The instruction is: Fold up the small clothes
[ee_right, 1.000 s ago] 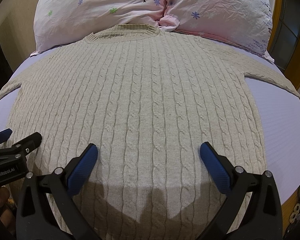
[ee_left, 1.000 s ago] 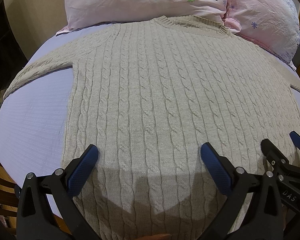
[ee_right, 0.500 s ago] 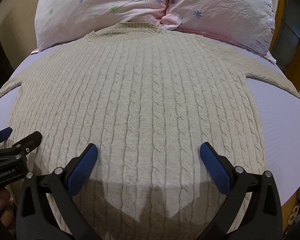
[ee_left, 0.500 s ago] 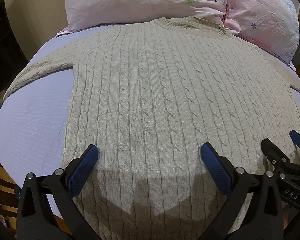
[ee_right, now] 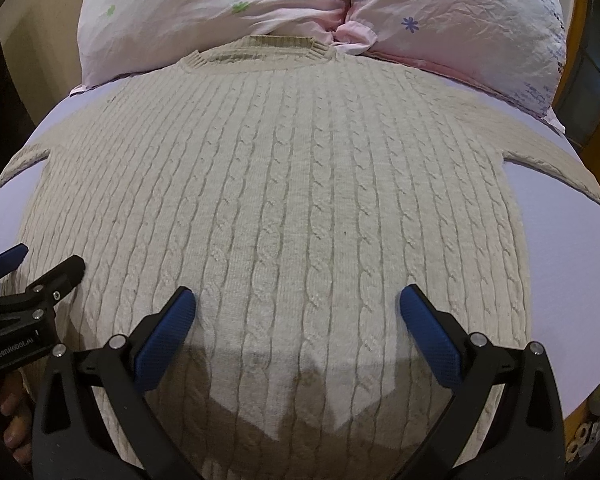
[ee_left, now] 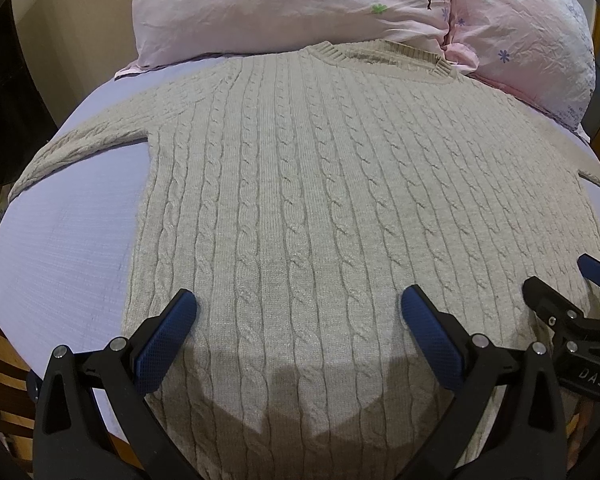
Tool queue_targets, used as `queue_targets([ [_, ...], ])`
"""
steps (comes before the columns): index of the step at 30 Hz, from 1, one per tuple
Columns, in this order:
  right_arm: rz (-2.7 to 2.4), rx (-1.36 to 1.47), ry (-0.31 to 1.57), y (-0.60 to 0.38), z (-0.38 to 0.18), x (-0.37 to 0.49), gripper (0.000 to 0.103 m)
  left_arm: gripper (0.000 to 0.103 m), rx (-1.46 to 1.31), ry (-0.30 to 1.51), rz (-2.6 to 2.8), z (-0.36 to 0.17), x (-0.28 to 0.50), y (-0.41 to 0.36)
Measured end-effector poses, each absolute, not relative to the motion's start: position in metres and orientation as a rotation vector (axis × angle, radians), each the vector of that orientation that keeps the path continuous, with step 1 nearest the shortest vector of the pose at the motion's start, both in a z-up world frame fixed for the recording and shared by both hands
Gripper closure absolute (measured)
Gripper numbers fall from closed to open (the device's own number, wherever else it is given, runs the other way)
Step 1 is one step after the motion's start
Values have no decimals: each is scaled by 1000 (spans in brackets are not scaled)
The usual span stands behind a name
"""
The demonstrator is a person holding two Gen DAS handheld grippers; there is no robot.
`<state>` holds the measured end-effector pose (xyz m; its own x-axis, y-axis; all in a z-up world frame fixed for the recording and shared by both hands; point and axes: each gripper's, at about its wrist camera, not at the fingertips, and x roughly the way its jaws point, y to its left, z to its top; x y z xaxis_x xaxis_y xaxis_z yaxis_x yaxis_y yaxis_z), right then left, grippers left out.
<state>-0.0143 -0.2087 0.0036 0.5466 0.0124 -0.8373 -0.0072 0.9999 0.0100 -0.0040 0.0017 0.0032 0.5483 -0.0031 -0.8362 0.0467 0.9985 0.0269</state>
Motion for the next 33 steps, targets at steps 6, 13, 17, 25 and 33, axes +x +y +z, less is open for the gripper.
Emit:
queue_targets([
  [6, 113, 0, 971, -219, 8, -16, 2, 1, 57, 981, -40, 3, -5, 2],
  [13, -199, 429, 773, -393, 45, 1, 4, 1, 16, 956, -129, 16, 9, 29],
  [17, -431, 716, 767, -513, 26, 14, 32, 1, -89, 803, -96, 34, 25, 78],
  [25, -596, 973, 685, -619, 6, 42, 41, 1, -189, 756, 63, 35, 61, 161],
  [33, -699, 983, 590, -666, 9, 56, 94, 1, -392, 699, 126, 32, 75, 238],
])
